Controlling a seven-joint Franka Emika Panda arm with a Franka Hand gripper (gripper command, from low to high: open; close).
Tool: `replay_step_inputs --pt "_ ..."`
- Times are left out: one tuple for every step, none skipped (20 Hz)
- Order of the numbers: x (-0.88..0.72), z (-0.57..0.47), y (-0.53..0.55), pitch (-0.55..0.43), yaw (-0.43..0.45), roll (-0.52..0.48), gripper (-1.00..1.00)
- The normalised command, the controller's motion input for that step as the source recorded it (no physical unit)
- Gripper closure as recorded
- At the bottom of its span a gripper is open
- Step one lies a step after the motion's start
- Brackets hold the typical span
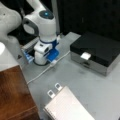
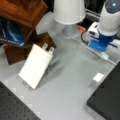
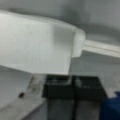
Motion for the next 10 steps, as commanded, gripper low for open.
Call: replay_step_inputs --pt "-0.42 -0.31 -0.16 -0.337 0.068 0.153 1.00" --pt "-0.44 -0.31 -0.17 -0.345 0.067 0.149 1.00" --pt "-0.45 -0.31 -0.17 -0.347 0.064 0.145 1.00" --pt "-0.46 -0.31 -0.17 -0.351 0.061 0.142 1.00" --pt "-0.47 -0.32 -0.17 -0.358 0.062 0.136 1.00" --pt "-0.49 -0.32 -0.18 -0.363 0.061 0.133 1.00" --pt "-0.51 -0.33 -0.18 -0.367 0.062 0.131 1.00" --pt "-0.52 -0.33 -0.17 -0.367 0.060 0.128 1.00" --pt "-0.53 -0.33 -0.17 -0.377 0.061 0.127 1.00" --pt "-0.54 -0.34 -0.17 -0.384 0.060 0.122 1.00"
